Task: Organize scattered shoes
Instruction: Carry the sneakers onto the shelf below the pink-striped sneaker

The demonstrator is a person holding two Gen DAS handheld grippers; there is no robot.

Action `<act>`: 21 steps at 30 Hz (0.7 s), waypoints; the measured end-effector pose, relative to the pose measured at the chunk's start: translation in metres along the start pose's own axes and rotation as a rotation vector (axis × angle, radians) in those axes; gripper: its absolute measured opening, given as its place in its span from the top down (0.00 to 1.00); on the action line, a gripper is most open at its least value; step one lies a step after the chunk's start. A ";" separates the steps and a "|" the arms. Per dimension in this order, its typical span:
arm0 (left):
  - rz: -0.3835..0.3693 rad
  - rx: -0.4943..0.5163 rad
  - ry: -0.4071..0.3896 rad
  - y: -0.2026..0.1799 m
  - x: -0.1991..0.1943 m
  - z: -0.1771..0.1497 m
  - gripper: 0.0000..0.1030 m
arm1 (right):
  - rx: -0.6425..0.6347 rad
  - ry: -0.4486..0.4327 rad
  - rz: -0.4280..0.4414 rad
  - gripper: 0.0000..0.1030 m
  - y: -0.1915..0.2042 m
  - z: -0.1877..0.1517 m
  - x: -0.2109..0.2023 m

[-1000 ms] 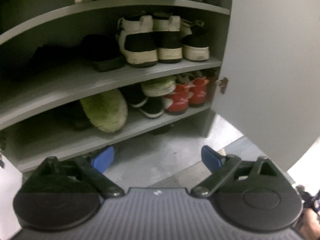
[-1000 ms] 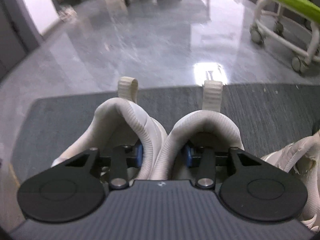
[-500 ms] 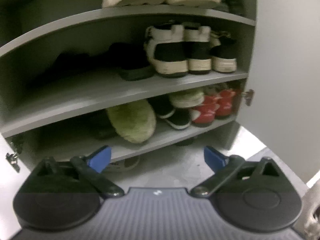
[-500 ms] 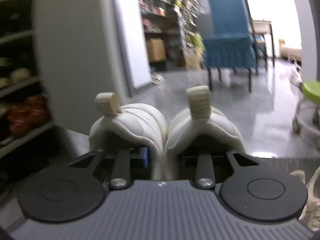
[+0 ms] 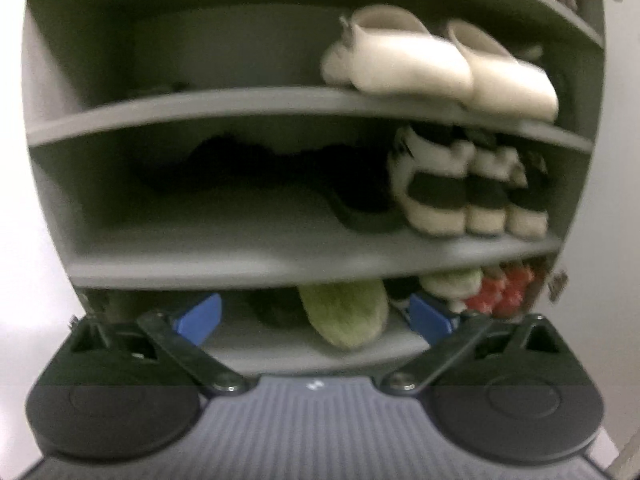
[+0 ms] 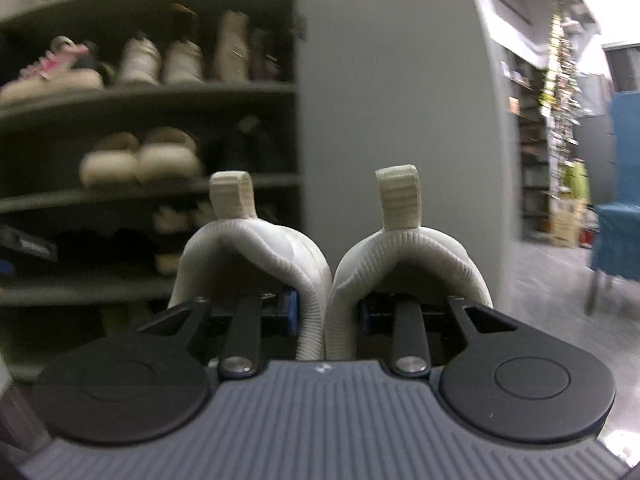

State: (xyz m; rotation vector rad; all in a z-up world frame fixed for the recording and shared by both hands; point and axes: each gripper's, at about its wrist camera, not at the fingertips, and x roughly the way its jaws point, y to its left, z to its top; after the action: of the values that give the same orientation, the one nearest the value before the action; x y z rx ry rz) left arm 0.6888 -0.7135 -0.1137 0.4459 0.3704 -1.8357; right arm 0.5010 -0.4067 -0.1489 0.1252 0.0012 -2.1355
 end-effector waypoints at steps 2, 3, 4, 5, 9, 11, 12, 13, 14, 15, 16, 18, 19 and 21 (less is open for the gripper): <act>0.034 0.025 -0.024 0.009 -0.006 0.008 0.01 | -0.003 -0.015 0.048 0.69 0.013 0.016 0.009; 0.045 0.055 -0.045 0.011 -0.012 0.012 0.01 | 0.008 -0.023 0.084 0.69 0.023 0.027 0.017; 0.057 0.076 -0.069 0.013 -0.017 0.014 0.01 | 0.023 -0.032 0.119 0.69 0.033 0.039 0.025; 0.073 0.090 -0.097 0.015 -0.022 0.015 0.00 | 0.031 -0.037 0.137 0.69 0.038 0.046 0.030; 0.105 0.132 -0.193 0.028 -0.049 0.021 0.00 | 0.059 -0.066 0.247 0.69 0.070 0.071 0.041; 0.118 0.139 -0.224 0.036 -0.063 0.022 0.00 | 0.069 -0.077 0.293 0.69 0.084 0.077 0.046; 0.121 0.135 -0.231 0.040 -0.068 0.022 0.00 | 0.069 -0.080 0.323 0.69 0.095 0.082 0.050; 0.121 0.128 -0.233 0.044 -0.074 0.023 0.00 | 0.063 -0.078 0.358 0.69 0.108 0.089 0.054; 0.119 0.123 -0.231 0.047 -0.079 0.023 0.00 | 0.054 -0.075 0.382 0.69 0.118 0.095 0.059; 0.116 0.128 -0.230 0.050 -0.085 0.024 0.00 | 0.050 -0.075 0.400 0.69 0.125 0.099 0.064; 0.115 0.136 -0.236 0.054 -0.093 0.024 0.00 | 0.046 -0.076 0.431 0.69 0.134 0.105 0.068; 0.132 0.155 -0.253 0.056 -0.106 0.024 0.00 | 0.034 -0.081 0.477 0.69 0.150 0.115 0.074; 0.142 0.164 -0.261 0.057 -0.111 0.024 0.00 | 0.025 -0.085 0.500 0.69 0.159 0.121 0.078; 0.181 0.212 -0.272 0.053 -0.116 0.020 0.00 | -0.002 -0.091 0.547 0.69 0.181 0.134 0.086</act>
State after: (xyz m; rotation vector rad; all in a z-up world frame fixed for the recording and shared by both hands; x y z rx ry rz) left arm 0.7690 -0.6421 -0.0425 0.3553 -0.0501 -1.7357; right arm 0.5953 -0.5836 -0.0142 0.0219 -0.0760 -1.5923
